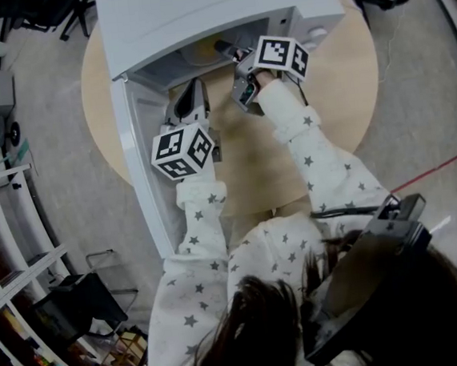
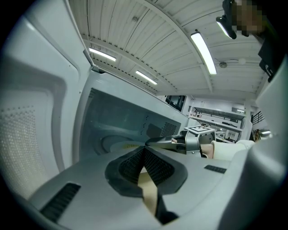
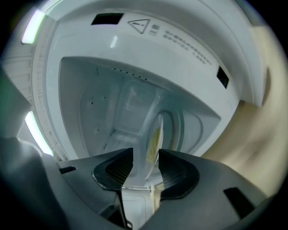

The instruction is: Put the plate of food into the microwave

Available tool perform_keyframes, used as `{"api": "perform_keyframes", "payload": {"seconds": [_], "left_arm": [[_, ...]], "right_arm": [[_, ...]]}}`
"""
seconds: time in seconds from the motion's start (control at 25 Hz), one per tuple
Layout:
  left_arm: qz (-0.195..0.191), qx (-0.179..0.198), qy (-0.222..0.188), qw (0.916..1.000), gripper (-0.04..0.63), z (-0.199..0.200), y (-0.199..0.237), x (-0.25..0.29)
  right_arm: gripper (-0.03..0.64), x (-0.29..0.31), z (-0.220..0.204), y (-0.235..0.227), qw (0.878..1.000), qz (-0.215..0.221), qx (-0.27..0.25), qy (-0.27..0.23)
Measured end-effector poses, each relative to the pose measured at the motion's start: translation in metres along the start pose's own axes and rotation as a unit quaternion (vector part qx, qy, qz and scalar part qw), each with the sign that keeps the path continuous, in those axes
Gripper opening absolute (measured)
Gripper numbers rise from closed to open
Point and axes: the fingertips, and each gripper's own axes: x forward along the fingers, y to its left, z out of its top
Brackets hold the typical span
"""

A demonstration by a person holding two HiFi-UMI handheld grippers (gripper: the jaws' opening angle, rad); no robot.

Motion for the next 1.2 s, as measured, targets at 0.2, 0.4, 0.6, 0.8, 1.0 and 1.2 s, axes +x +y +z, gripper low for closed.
{"api": "perform_keyframes", "payload": {"seconds": [0.2, 0.4, 0.6, 0.8, 1.0, 1.2], "left_arm": [[0.003, 0.001, 0.000, 1.0000, 0.002, -0.002, 0.002, 0.003], [0.003, 0.001, 0.000, 1.0000, 0.002, 0.001, 0.004, -0.004], [0.003, 0.000, 0.001, 1.0000, 0.002, 0.001, 0.005, -0.006], [0.000, 0.004, 0.007, 1.0000, 0.002, -0.006, 0.005, 0.001], [-0.001, 0.003, 0.010, 0.9999, 0.002, -0.005, 0.002, 0.003], [0.003, 0.003, 0.012, 0.9999, 0.002, -0.011, 0.005, 0.005]], "right_arm": [[0.167, 0.008, 0.003, 0.001, 0.996, -0.031, -0.078, 0.038], [0.167, 0.006, -0.005, 0.004, 0.981, -0.062, -0.167, 0.071], [0.166, 0.002, -0.007, 0.001, 0.960, -0.080, -0.249, 0.096], [0.166, 0.009, -0.007, -0.014, 0.930, -0.110, -0.330, 0.115], [0.166, 0.013, -0.004, -0.015, 0.903, -0.133, -0.386, 0.137], [0.166, 0.017, 0.006, -0.016, 0.874, -0.158, -0.443, 0.122]]}}
